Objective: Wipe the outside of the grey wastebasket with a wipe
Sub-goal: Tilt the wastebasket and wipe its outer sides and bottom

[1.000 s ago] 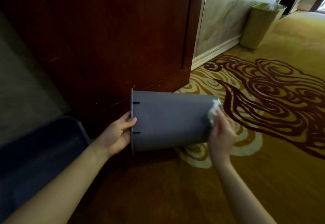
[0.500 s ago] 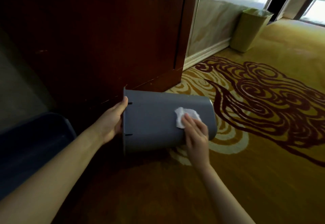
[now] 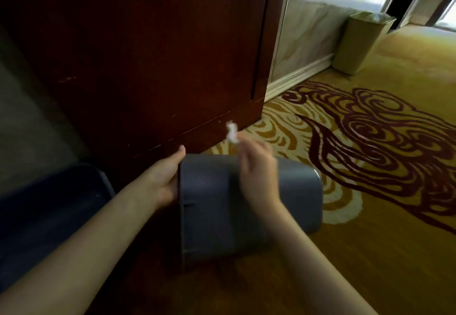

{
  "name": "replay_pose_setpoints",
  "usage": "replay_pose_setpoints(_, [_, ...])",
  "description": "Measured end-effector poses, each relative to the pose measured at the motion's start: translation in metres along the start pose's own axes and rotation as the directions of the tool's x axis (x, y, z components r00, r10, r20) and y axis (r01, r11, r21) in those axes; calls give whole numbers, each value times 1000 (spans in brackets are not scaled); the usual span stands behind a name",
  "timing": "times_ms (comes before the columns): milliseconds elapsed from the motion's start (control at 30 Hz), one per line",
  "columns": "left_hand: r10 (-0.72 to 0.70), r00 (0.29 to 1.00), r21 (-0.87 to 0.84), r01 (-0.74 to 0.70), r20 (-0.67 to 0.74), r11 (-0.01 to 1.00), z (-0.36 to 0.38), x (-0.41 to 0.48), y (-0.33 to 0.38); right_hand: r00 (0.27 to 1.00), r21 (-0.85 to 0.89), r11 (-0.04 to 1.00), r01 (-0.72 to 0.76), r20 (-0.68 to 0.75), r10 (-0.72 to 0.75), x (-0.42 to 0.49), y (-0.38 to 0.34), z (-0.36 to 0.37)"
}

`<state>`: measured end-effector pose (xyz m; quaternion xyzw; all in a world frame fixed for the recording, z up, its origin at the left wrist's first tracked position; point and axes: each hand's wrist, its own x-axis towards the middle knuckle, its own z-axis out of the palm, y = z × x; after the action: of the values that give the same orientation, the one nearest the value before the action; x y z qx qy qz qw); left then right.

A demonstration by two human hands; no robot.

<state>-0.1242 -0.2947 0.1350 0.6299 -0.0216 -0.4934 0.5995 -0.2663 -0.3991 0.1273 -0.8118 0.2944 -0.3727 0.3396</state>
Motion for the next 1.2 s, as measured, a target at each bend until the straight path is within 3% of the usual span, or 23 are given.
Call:
replay_pose_setpoints(100, [-55,996,-33,53,-67,998,6,-2,-4,933,-102,980,172,335,-129,-18,-13,22])
replay_pose_setpoints(167, [-95,991,-7,95,-94,995,5,-3,-6,902,-174,953,250,401,-163,-32,-9,22])
replay_pose_setpoints(267, [-128,985,-18,127,-114,992,6,-8,-10,932,-280,939,202,348,-97,-46,9,6])
replay_pose_setpoints(333, [-126,984,-15,126,-126,992,8,-11,-11,961,-345,935,82,277,18,-51,28,-11])
replay_pose_setpoints(433, [-131,984,-21,129,-119,991,7,-15,-9,979,-361,925,-118,116,170,-54,57,-40])
replay_pose_setpoints(533, [-149,986,-42,146,-78,988,4,-16,-8,977,-391,895,-213,-65,204,-58,82,-60])
replay_pose_setpoints(800, [-118,988,11,120,-94,993,-7,-17,-11,889,-185,894,-409,-303,344,-57,91,-73])
replay_pose_setpoints(867, [-102,986,43,109,-129,993,-4,-17,-13,909,-131,929,-346,-293,297,-61,68,-61])
replay_pose_setpoints(967, [9,979,103,12,-202,995,11,-16,-20,996,-127,988,-87,-36,83,-75,26,-25])
replay_pose_setpoints(1067, [198,959,279,-138,-203,950,19,-10,-28,994,-190,978,82,91,-65,-87,15,-5])
replay_pose_setpoints(1200, [351,923,431,-256,-156,865,9,-15,-26,1000,-195,981,-21,-25,16,-95,54,-21])
